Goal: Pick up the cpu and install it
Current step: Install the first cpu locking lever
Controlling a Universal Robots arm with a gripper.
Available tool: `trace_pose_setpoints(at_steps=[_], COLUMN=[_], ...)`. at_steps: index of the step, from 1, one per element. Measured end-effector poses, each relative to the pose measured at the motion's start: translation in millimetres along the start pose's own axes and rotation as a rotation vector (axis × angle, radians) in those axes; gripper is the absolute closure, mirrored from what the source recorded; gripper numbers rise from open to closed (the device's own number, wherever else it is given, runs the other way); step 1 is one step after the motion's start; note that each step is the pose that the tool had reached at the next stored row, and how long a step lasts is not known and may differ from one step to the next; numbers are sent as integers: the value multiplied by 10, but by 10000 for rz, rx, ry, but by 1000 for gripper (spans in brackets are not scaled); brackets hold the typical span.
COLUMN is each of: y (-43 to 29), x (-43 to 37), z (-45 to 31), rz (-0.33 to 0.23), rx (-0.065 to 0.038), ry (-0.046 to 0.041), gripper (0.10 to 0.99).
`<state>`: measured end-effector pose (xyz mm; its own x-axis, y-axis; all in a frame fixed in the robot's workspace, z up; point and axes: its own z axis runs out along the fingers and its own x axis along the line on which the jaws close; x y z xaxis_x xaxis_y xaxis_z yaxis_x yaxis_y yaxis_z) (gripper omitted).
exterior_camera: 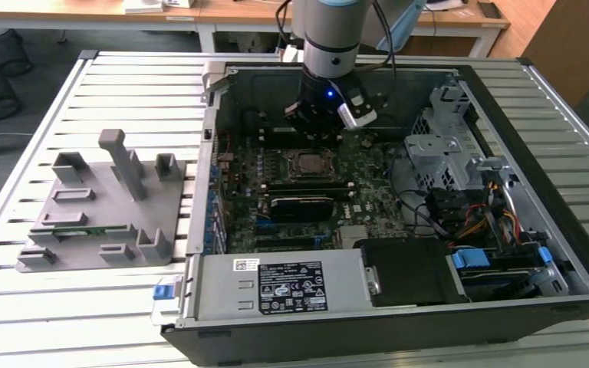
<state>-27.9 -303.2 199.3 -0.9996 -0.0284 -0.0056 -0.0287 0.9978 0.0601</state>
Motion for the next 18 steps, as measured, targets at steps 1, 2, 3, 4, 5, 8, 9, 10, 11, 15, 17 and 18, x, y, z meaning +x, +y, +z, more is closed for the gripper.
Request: trace_pose_setpoints(at_steps=[1,2,3,4,5,8,9,10,11,15,17,18], y=[0,0,1,1,1,2,2,2,2,2,2,2], x=[0,-1,-1,-1,-1,-3,-5,-8,-10,-16,-18,-19], z=[0,1,-2,-7,-11,-21,-22,-23,-24,-27,-27,-27], rz=[-1,-1,-1,-1,-1,-2,-2,-2,-2,0,-1,-1], rx=[0,-1,0,-1,-1,-1,-2,-4,-3,-2,-2,-1], ry=[0,-1,-1,-2,-2,-1,-1,-3,-2,-1,-1,0], gripper=[980,980,980,980,980,980,980,980,980,980,980,980])
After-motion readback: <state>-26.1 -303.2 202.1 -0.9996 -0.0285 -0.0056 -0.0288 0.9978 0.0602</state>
